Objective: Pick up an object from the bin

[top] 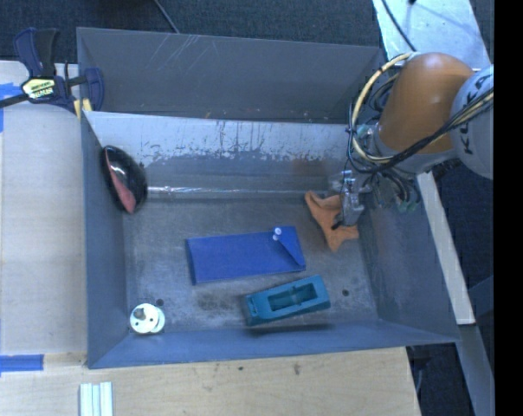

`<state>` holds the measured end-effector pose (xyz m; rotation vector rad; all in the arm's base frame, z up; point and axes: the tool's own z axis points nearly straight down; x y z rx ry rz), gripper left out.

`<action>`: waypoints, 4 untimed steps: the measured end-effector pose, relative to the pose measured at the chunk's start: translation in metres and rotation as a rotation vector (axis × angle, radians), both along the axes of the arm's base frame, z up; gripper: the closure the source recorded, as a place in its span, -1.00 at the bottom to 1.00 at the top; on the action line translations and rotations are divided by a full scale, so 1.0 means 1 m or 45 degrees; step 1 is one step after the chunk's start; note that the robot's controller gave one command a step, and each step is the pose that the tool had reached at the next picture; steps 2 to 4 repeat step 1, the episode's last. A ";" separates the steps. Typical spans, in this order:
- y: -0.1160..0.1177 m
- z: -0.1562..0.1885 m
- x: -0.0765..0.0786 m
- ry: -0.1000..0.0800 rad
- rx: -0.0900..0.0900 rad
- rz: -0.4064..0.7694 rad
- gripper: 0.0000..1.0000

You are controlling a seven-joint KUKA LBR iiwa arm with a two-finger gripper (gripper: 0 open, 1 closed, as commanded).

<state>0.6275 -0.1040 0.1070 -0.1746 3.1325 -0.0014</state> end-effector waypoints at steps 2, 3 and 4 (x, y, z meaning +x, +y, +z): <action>0.000 0.132 -0.008 0.000 0.000 -0.011 1.00; 0.000 0.132 -0.008 0.000 0.000 -0.011 1.00; 0.000 0.132 -0.008 0.000 0.000 -0.011 1.00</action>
Offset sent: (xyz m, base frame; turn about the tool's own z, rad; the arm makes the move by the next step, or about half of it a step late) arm 0.0000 0.0000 0.0000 0.0000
